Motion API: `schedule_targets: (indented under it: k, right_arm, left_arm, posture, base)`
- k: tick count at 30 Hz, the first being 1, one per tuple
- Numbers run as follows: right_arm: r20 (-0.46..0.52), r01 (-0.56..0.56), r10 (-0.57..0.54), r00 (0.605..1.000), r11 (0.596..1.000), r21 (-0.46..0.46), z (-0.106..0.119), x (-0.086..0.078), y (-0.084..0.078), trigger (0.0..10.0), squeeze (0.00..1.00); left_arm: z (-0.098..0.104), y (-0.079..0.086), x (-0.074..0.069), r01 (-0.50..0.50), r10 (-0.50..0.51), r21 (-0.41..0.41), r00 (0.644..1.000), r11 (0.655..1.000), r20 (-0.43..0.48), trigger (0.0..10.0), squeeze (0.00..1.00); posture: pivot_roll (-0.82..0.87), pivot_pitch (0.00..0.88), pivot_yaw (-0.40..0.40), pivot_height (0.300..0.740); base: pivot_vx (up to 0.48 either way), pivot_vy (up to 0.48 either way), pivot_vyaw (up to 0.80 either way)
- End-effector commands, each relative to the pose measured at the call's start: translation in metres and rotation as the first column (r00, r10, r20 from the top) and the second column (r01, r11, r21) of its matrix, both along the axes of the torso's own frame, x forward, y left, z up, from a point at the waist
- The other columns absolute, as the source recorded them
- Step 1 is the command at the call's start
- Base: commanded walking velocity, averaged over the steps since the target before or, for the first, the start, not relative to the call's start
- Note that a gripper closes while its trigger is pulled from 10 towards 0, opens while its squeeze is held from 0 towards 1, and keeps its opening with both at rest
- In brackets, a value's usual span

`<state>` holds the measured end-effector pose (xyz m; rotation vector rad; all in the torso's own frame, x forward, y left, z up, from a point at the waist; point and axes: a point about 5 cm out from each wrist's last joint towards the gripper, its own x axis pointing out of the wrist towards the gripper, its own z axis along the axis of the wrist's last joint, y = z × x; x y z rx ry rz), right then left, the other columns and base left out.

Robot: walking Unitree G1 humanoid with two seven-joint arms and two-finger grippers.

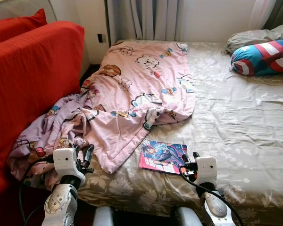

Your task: Clean up the room

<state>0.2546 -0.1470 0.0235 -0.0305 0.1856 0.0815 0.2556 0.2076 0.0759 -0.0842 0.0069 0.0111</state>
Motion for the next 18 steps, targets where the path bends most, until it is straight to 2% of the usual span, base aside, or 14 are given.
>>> schedule_targets:
  k: [1,5,12,18]
  right_arm:
    - [0.001,0.001,-0.001,1.000,1.000,0.008,-0.0007,-0.0013,-0.0004,10.0,0.00]
    - [0.002,-0.033,0.033,0.999,0.999,-0.013,-0.0006,-0.0011,0.0025,10.0,0.00]
    - [0.011,-0.033,0.034,0.999,0.999,-0.015,0.0006,-0.0009,0.0045,10.0,0.00]
    - [0.000,-0.020,0.020,1.000,1.000,-0.005,-0.0012,-0.0013,0.0025,10.0,0.00]
  left_arm:
    - [0.0032,0.0018,0.0011,0.000,0.000,0.003,1.000,1.000,0.001,10.0,0.00]
    - [0.0032,0.0018,0.0011,0.000,0.000,0.003,1.000,1.000,0.001,10.0,0.00]
    - [0.0037,0.0013,0.0017,0.008,-0.008,0.007,1.000,1.000,0.002,10.0,0.00]
    - [0.0036,0.0007,0.0015,0.009,-0.009,0.003,1.000,1.000,0.001,10.0,0.00]
  posture:
    - [0.04,0.054,-0.003,0.620]
    - [0.04,0.054,-0.003,0.620]
    - [0.04,0.055,-0.001,0.620]
    - [0.03,0.057,0.000,0.620]
  base:
    - [0.000,0.000,0.00]
    - [0.000,0.000,0.00]
    - [0.000,0.000,0.74]
    - [0.000,0.000,0.00]
